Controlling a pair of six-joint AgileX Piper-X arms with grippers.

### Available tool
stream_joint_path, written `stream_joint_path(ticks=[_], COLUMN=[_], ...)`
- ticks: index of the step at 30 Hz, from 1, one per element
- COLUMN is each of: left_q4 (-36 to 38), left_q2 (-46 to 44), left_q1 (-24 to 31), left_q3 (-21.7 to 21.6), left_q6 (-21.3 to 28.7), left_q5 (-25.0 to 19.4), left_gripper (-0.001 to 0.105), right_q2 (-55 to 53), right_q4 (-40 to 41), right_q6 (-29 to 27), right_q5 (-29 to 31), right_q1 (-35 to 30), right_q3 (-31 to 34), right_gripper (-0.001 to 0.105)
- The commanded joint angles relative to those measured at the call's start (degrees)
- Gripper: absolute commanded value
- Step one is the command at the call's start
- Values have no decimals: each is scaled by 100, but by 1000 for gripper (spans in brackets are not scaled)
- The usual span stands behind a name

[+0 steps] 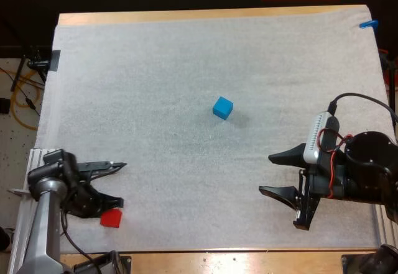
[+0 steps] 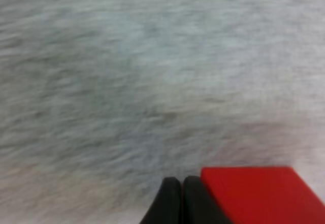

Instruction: Stack red cube on blue cube

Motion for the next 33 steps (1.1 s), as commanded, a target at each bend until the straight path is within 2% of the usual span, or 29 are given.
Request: stream_joint_path(ticks=[1, 7, 14, 22, 24, 26, 27, 29, 33], left_q4=[115, 282, 550, 756, 751, 801, 827, 1046, 1467], left_q2=[-4, -4, -4, -4, -4, -16, -18, -45, -152], left_q1=[-207, -1037, -2080, -2894, -2953, -2952, -2952, -2952, -2952], left_q3=[12, -41, -171, -237, -306, -490, -529, -787, -1044], left_q6=[-144, -214, -562, -729, -763, -767, -767, -515, -448], left_q5=[137, 206, 203, 240, 106, -335, -420, -831, -1028], left_gripper=[0, 0, 0, 0, 0, 0, 0, 0, 0], right_q2=[3, 3, 3, 3, 3, 3, 3, 3, 3], right_q4=[-31, -31, -31, -31, -31, -31, -31, -31, -31], right_q6=[12, 12, 12, 12, 12, 12, 12, 12, 12], right_q5=[32, 61, 61, 61, 61, 61, 61, 61, 61], right_q1=[7, 7, 7, 7, 7, 7, 7, 7, 7], right_q3=[-22, -22, -22, -22, -22, -22, -22, -22, -22], right_gripper=[58, 58, 58, 58, 58, 58, 58, 58, 58])
